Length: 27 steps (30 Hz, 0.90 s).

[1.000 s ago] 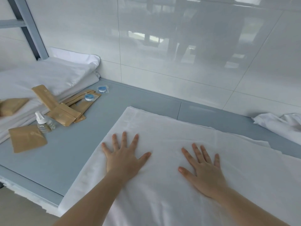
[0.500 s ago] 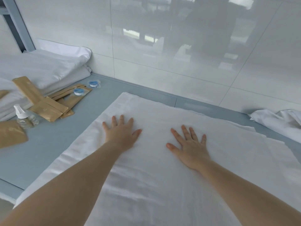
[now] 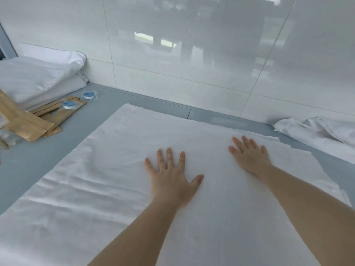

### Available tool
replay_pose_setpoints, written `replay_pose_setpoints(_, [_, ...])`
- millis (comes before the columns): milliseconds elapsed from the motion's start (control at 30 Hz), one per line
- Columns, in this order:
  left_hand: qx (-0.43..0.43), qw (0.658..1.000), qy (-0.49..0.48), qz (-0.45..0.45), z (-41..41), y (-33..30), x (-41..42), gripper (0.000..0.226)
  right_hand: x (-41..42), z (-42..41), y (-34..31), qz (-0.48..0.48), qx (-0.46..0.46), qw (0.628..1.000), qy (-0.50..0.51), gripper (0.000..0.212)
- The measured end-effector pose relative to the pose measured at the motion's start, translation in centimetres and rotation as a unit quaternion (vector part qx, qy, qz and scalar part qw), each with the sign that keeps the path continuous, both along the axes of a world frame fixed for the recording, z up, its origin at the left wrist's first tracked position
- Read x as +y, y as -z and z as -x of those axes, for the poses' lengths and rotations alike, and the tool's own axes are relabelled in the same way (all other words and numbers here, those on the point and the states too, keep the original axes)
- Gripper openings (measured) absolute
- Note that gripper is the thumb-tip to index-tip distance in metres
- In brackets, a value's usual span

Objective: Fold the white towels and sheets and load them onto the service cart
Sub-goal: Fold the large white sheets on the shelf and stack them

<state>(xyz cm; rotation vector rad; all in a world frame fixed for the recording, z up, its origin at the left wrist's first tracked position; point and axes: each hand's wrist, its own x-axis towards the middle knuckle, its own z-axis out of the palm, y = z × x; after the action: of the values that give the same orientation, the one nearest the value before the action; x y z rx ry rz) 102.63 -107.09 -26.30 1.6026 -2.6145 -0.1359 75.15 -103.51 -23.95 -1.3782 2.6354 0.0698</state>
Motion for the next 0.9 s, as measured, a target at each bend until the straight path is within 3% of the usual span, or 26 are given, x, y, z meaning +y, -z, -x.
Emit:
replay_pose_setpoints(100, [-0.004,1.0,0.0,0.005,-0.1,-0.1,0.1,0.093,3.0,3.2,-0.6,-0.018,0.003,0.99,0.143,0.064])
replay_pose_setpoints(167, [-0.005,1.0,0.001,0.009,0.0,-0.2,0.0,0.092,3.7,2.0,-1.2,-0.011,0.005,0.987,0.159,0.063])
replay_pose_setpoints(267, [-0.004,1.0,0.001,0.006,-0.1,-0.2,0.0,0.093,4.8,-3.5,-0.4,0.014,-0.017,0.999,-0.025,0.065])
replay_pose_setpoints(333, [-0.005,1.0,0.0,0.002,-0.1,-0.1,-0.1,0.093,7.2,-5.6,0.7,0.018,-0.01,0.996,-0.087,0.07])
replay_pose_setpoints(567, [-0.008,1.0,0.007,0.007,-0.1,-0.1,0.0,0.091,15.0,2.6,-1.3,-0.023,0.01,0.987,0.159,0.062])
replay_pose_setpoints(633, [-0.007,1.0,0.008,0.004,-0.2,-0.2,0.0,0.092,14.7,0.2,-1.3,-0.021,0.019,0.987,0.16,0.061])
replay_pose_setpoints(800, [-0.005,1.0,0.013,-0.001,-0.2,-0.3,0.1,0.089,11.5,-13.4,0.4,0.068,-0.03,0.997,0.031,0.055])
replay_pose_setpoints(900, [0.007,1.0,0.03,0.005,-0.2,-0.5,0.3,0.076,9.8,-20.2,1.5,0.097,-0.009,0.995,0.036,0.055])
